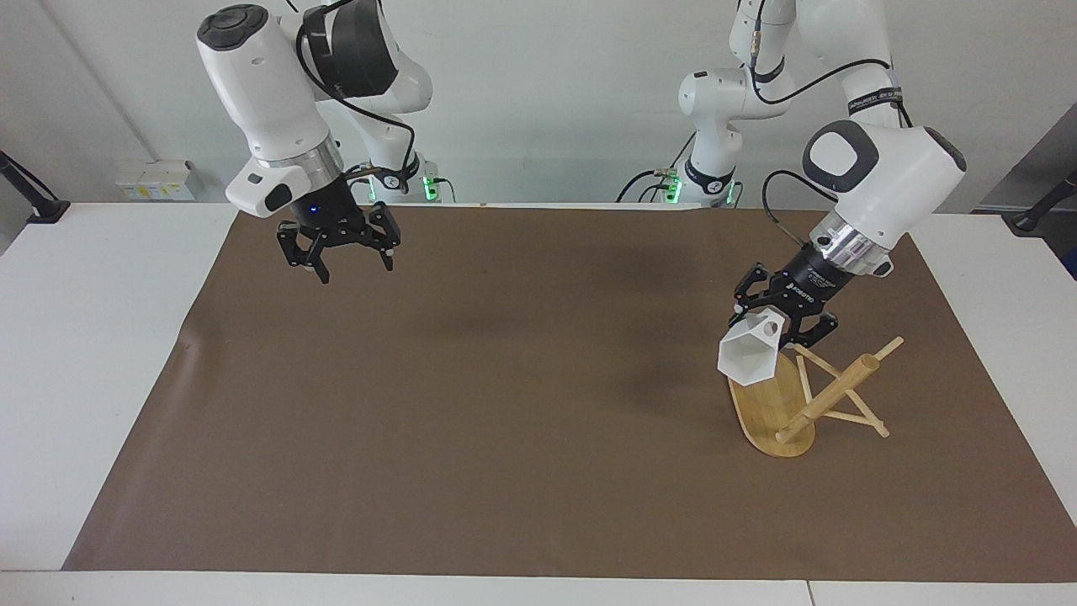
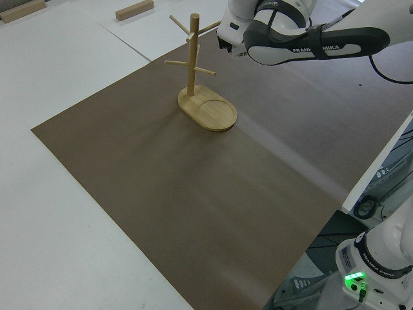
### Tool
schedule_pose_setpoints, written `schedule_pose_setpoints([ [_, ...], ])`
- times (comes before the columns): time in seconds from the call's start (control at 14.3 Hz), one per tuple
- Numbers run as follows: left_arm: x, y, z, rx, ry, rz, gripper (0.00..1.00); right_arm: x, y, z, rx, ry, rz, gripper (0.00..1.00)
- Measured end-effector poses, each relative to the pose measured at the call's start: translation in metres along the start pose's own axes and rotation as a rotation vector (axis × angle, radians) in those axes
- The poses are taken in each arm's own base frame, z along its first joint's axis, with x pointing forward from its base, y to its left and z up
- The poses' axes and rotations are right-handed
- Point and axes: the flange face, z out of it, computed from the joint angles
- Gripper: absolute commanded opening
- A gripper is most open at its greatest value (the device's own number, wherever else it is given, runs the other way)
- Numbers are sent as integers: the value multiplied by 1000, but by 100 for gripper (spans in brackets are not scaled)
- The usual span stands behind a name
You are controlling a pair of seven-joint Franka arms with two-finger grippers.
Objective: Hang cup on rack
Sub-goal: 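Move the mug onto a peg while the right gripper returns to rest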
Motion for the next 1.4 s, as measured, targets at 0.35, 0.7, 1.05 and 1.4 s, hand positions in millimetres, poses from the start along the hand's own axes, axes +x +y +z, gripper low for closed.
schedule_pose_setpoints([
  [0.35,-2,11,1,-37,-35,-93,0,-10,58,-1,-11,-43,100,100],
  [0.7,-3,17,7,-56,-53,-139,0,-19,76,-4,-8,-82,134,100],
  [1.05,-2,19,10,-58,-53,-170,0,-28,87,-17,-4,-114,157,100],
  [1.4,1,29,5,-66,-62,-240,0,-34,90,-47,-5,-141,163,100],
])
